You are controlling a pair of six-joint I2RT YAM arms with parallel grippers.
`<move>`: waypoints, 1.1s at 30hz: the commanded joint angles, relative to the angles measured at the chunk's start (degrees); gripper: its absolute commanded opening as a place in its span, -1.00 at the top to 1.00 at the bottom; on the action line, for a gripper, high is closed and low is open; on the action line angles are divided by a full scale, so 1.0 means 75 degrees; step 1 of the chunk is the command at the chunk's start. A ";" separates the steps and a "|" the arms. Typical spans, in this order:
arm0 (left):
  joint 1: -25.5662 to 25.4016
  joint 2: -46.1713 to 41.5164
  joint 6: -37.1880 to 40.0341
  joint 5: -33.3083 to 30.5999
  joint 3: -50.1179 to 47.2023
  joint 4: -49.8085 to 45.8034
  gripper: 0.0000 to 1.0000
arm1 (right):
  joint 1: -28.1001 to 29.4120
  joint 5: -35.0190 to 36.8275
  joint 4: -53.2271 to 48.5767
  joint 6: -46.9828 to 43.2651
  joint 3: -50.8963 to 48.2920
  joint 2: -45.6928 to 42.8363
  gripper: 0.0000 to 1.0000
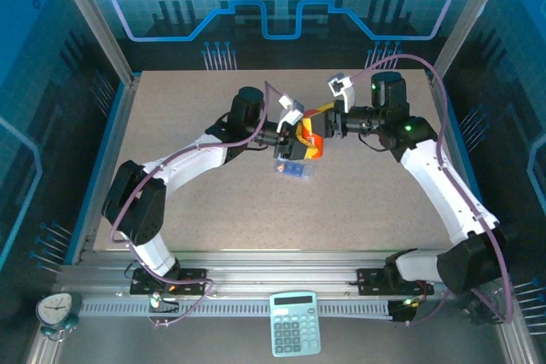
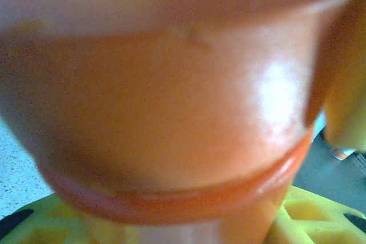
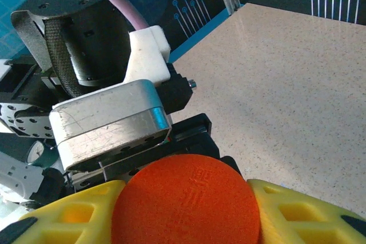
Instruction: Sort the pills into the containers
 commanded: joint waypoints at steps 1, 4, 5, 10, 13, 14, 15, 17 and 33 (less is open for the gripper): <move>0.0007 -0.0092 0.0355 -0.0634 0.0144 0.0558 -0.06 | 0.0059 0.0541 0.0293 0.0710 -0.0275 -0.0117 0.65; 0.0008 -0.0184 0.0539 -0.0708 -0.0038 0.0561 -0.98 | -0.0123 0.0811 0.0616 0.0949 -0.0500 -0.0205 0.65; 0.0010 -0.0225 0.0595 -0.0706 -0.0102 0.0566 -0.98 | -0.0189 0.0847 0.0732 0.1050 -0.0574 -0.0222 0.64; 0.0010 -0.0486 0.0826 -0.0760 -0.0547 0.0551 -0.98 | -0.0550 0.1138 0.1048 0.1247 -0.0939 -0.0240 0.63; 0.0014 -0.0733 0.0835 -0.1052 -0.0917 0.0655 -0.98 | -0.0793 0.1418 0.1413 0.1393 -0.1315 -0.0294 0.62; 0.0008 -0.0817 0.0797 -0.1178 -0.1039 0.0719 -0.98 | -0.0845 0.1615 0.1503 0.1388 -0.1440 -0.0319 0.62; 0.0013 -0.0891 0.0765 -0.1299 -0.1161 0.0796 -0.98 | -0.0916 0.1739 0.1616 0.1390 -0.1553 -0.0336 0.62; 0.0003 -0.1083 0.0691 -0.1692 -0.1436 0.0985 -0.98 | -0.1048 0.2125 0.1942 0.1407 -0.1881 -0.0393 0.61; 0.0020 -0.2516 0.0707 -0.5792 -0.3112 0.2529 -0.98 | -0.1048 0.5614 0.5428 0.0965 -0.4565 -0.0541 0.59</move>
